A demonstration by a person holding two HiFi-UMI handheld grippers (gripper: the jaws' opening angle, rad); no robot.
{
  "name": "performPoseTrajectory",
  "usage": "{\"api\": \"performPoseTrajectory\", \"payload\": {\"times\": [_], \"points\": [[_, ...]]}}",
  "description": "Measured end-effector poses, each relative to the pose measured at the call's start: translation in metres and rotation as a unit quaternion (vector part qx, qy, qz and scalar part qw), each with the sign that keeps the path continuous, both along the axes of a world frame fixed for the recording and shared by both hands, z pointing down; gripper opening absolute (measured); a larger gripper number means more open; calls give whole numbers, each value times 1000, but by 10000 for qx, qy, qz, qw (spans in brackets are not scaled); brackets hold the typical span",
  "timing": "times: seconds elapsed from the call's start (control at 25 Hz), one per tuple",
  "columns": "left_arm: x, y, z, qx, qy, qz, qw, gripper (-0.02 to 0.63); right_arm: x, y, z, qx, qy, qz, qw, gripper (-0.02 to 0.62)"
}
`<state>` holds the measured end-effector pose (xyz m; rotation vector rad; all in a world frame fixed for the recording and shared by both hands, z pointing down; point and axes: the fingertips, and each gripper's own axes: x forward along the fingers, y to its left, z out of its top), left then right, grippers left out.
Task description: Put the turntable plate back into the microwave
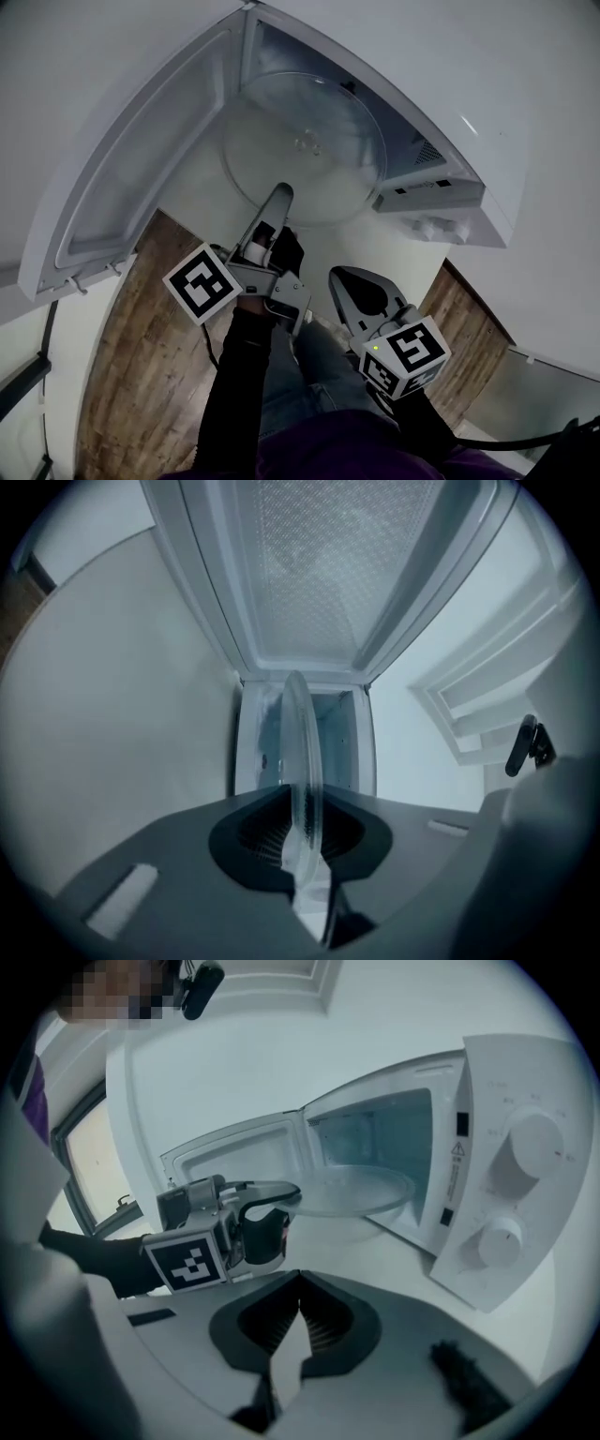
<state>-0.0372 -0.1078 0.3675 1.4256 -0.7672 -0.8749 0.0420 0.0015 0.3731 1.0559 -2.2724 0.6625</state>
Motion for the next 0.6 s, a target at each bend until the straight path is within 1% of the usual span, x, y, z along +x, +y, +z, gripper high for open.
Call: {"api": "performPoseTrajectory", "payload": {"times": [0.24, 0.6], "points": [[16, -22, 1, 52, 240, 104, 9996, 46, 12, -11, -4, 189, 238, 354, 9989, 11], [28, -50, 2, 169, 164, 330, 9992, 49, 14, -26, 3, 234, 319, 489, 9980, 11]]}}
